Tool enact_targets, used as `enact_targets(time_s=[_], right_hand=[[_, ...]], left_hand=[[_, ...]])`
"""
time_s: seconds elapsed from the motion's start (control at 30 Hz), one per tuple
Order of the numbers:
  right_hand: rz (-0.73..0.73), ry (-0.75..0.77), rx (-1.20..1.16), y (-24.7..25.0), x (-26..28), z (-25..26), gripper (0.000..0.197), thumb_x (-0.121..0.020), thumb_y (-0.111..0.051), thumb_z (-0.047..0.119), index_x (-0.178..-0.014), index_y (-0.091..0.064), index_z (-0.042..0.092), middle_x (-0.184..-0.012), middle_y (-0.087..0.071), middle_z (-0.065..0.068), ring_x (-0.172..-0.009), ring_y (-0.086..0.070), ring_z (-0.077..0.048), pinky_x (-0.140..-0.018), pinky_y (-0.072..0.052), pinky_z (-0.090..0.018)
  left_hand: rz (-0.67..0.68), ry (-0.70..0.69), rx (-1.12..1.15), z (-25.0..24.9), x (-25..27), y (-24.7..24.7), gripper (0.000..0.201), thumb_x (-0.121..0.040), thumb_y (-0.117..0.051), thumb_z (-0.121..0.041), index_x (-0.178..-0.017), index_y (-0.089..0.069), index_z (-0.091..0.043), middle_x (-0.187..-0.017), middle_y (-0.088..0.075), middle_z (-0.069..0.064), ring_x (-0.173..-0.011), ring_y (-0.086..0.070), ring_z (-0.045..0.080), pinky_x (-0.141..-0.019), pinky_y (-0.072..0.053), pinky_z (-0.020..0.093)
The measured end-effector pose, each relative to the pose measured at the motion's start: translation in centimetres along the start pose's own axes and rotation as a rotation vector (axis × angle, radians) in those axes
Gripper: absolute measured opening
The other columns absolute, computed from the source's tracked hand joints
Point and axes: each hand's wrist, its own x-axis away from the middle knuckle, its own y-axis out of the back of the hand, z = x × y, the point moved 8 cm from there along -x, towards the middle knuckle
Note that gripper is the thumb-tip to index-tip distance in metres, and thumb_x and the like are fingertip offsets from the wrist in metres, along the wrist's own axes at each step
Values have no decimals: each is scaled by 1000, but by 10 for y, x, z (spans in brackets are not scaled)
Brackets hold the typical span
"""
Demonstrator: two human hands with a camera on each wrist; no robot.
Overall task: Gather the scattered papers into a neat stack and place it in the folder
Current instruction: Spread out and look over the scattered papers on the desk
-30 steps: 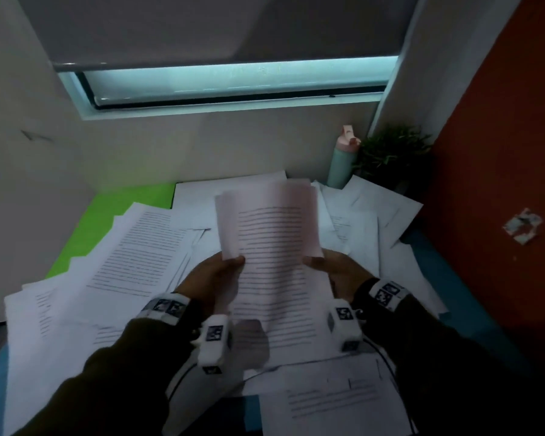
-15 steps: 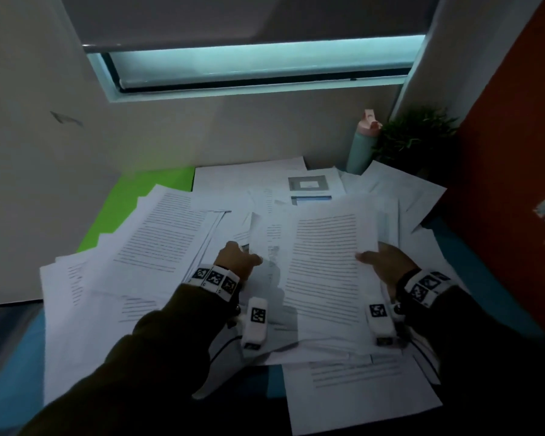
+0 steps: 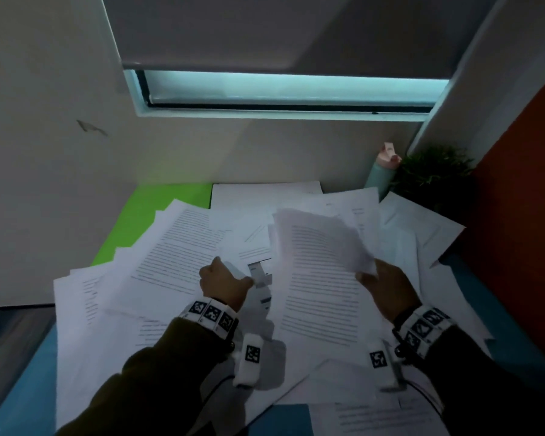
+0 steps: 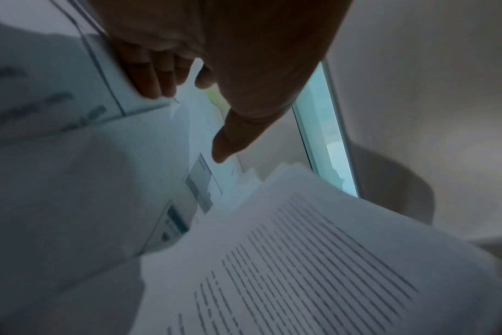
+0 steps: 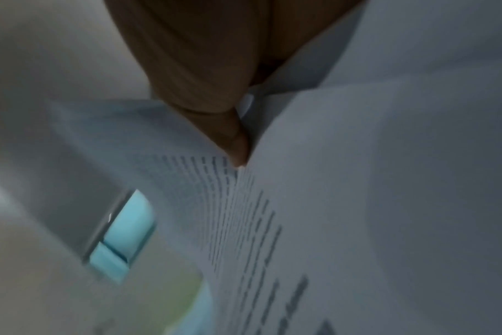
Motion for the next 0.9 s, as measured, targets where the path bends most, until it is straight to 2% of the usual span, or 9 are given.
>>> enact_targets(time_s=[0.1, 0.23, 0.3, 0.37, 0.43, 0.5, 0.67, 0.8, 0.9], right_hand=[[-8, -57, -262, 5, 1, -6, 34, -90, -65, 16, -123, -58, 22, -114, -64, 1, -98, -61, -12, -100, -44, -32], [24, -46, -296, 8, -1, -14, 50, -89, -64, 10, -135, -47, 20, -122, -60, 1, -101, -57, -5, -102, -41, -33], [84, -30, -277, 4, -2, -18, 55, -89, -63, 5, -134, -42, 28, -123, -58, 6, -106, -56, -5, -104, -39, -34], [122, -27, -266, -1, -3, -26, 64, -88, -64, 2, -139, -37, 30, -130, -55, 7, -116, -54, -11, -108, -37, -36], [131, -29, -259, -5, -4, -33, 73, -87, -64, -1, -144, -31, 31, -139, -49, 5, -124, -49, -16, -111, -33, -36], [136, -45, -219, -11, -5, -42, 78, -85, -68, 1, -144, -28, 32, -142, -46, 4, -127, -46, -17, -113, -31, -38], [129, -113, -188, -19, -7, -65, 85, -83, -71, 8, -151, -22, 18, -149, -39, -1, -131, -44, -19, -112, -34, -37], [126, -152, -335, -9, -3, -60, 57, -80, -74, 8, -132, -52, 11, -129, -61, -11, -109, -61, -24, -82, -50, -25], [94, -177, -557, 14, 0, -54, 85, -52, -89, 40, -127, -58, 15, -118, -69, -3, -105, -66, -21, -77, -57, -24]], left_hand=[[55, 24, -53, 9, -6, -3, 100, -76, -81, -37, -149, -24, 0, -148, -30, 24, -135, -37, 37, -109, -38, 43], [79, 12, -239, 5, -3, -6, 100, -69, -79, -57, -139, -36, 0, -139, -40, 21, -126, -46, 36, -103, -44, 41], [99, 57, -201, 4, -6, -10, 102, -67, -80, -58, -137, -37, 2, -137, -44, 21, -125, -48, 35, -100, -45, 40], [179, 116, -26, 5, -10, -18, 106, -57, -84, -55, -131, -45, 10, -127, -56, 22, -114, -59, 34, -88, -52, 38], [231, 104, 128, 3, -11, -21, 86, -53, -85, -47, -111, -61, 12, -94, -69, 18, -79, -68, 27, -59, -53, 30], [274, 56, 143, 0, -7, -23, 44, -70, -84, -33, -88, -67, 3, -75, -67, 9, -62, -61, 18, -51, -44, 22], [406, -59, 145, -14, 14, -43, 25, -86, -69, -18, -106, -73, -3, -106, -73, 12, -97, -69, 28, -88, -55, 35], [293, -113, 187, -12, 15, -35, 19, -92, -60, -14, -104, -70, -3, -109, -72, 17, -102, -67, 29, -83, -51, 30], [299, -106, 247, -4, 5, -27, 12, -93, -60, -16, -97, -69, -10, -107, -73, 17, -97, -69, 28, -88, -55, 35]])
